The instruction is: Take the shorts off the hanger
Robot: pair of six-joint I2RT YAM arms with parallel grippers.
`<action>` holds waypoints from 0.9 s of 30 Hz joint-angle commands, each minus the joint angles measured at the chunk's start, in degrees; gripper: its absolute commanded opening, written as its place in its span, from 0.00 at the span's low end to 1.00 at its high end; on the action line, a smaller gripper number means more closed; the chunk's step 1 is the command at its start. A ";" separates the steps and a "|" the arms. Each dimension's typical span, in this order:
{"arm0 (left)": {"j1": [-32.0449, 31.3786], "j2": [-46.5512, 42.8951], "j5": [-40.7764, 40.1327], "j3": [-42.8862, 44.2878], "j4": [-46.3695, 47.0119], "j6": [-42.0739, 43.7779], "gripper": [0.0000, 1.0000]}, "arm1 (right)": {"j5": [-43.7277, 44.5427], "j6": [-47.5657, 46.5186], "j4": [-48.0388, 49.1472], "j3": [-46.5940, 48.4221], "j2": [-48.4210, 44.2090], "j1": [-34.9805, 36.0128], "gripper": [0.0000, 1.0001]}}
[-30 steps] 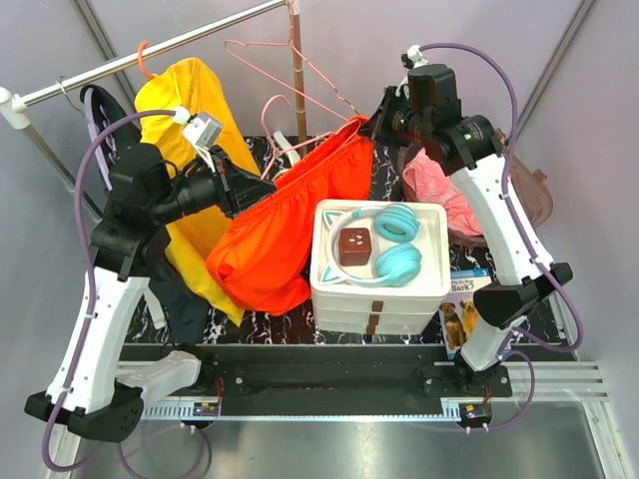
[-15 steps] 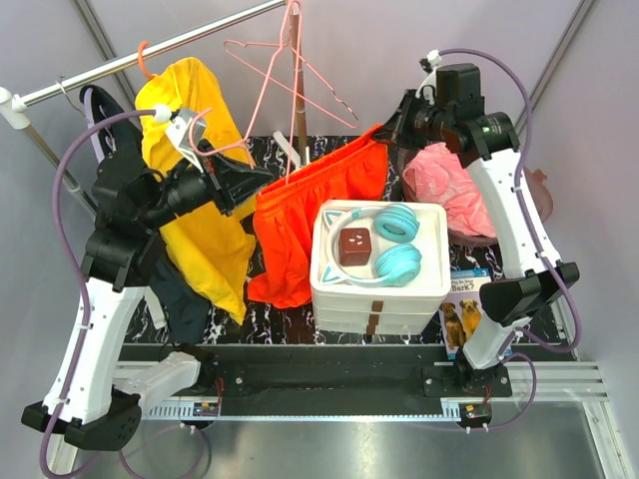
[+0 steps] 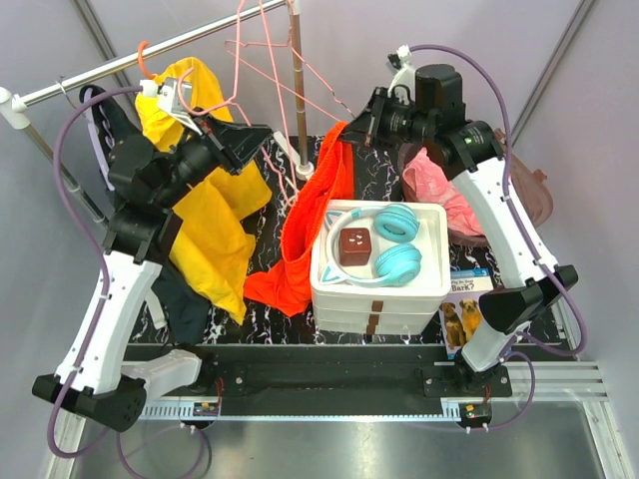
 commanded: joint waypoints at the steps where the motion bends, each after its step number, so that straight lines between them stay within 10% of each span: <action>1: 0.00 -0.31 1.69 1.16 5.25 -4.95 0.00 | 7.17 1.51 1.27 8.28 -0.34 -0.23 0.00; 18: 0.09 -13.93 -0.42 -1.22 -15.14 7.08 0.00 | 40.40 0.46 -4.36 27.98 2.84 -4.97 0.00; 27: -0.35 -17.19 -2.61 -0.69 -20.85 14.63 0.00 | 56.57 -14.53 -1.64 33.08 0.11 -7.52 0.00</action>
